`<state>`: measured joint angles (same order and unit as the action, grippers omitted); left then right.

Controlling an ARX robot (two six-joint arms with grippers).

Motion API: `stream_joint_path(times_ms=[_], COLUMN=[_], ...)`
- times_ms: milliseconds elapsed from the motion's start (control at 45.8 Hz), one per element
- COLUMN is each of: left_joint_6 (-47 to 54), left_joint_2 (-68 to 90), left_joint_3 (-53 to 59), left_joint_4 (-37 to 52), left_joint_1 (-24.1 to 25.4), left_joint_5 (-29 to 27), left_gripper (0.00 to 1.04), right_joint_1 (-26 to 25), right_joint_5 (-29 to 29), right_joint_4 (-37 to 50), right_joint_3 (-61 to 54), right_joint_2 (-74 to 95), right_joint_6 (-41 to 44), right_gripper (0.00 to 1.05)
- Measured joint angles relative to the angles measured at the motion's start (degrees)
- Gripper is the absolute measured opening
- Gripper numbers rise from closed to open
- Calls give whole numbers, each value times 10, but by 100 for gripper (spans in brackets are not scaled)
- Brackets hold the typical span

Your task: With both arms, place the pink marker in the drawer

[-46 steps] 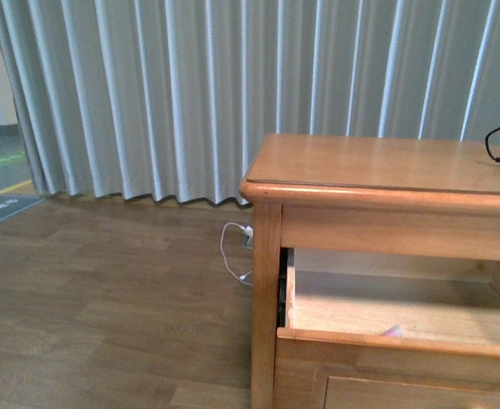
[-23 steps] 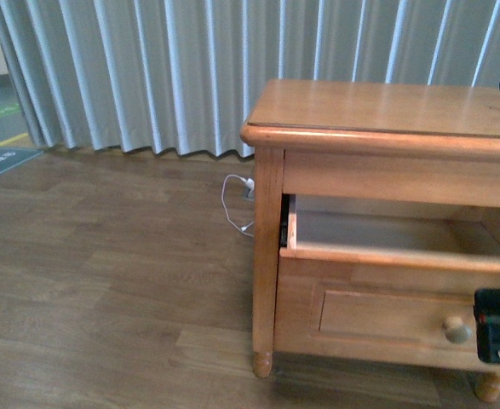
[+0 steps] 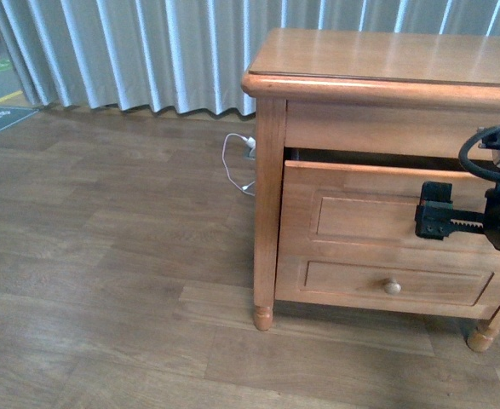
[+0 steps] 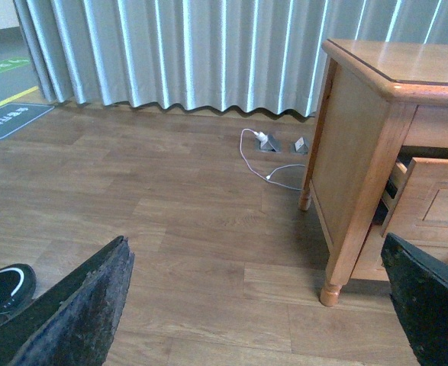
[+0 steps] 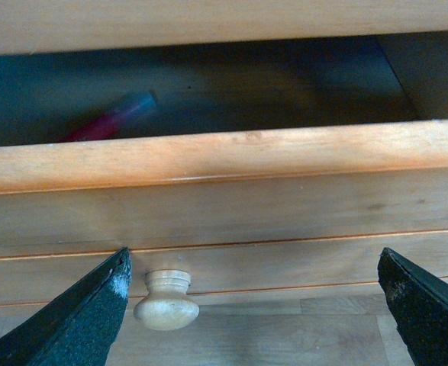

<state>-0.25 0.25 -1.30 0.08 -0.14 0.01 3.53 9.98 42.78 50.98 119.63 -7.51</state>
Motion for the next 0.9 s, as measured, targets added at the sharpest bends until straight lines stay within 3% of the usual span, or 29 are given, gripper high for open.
stream_joint_path(times_ms=[524,786,895], left_joint_6=[0,0,0], left_joint_2=[0,0,0], left_joint_3=[0,0,0], left_joint_4=[0,0,0], left_joint_1=[0,0,0], left_joint_5=[0,0,0], left_gripper=[98,98,98], right_joint_1=[-5,-6,-10], right_joint_5=[12,10,-7], right_joint_4=[-27,-18,-20], right_joint_3=[122,104,43], right_joint_2=[75,65,7], right_joint_6=[-40,-39,-39], right_gripper=[96,96,96])
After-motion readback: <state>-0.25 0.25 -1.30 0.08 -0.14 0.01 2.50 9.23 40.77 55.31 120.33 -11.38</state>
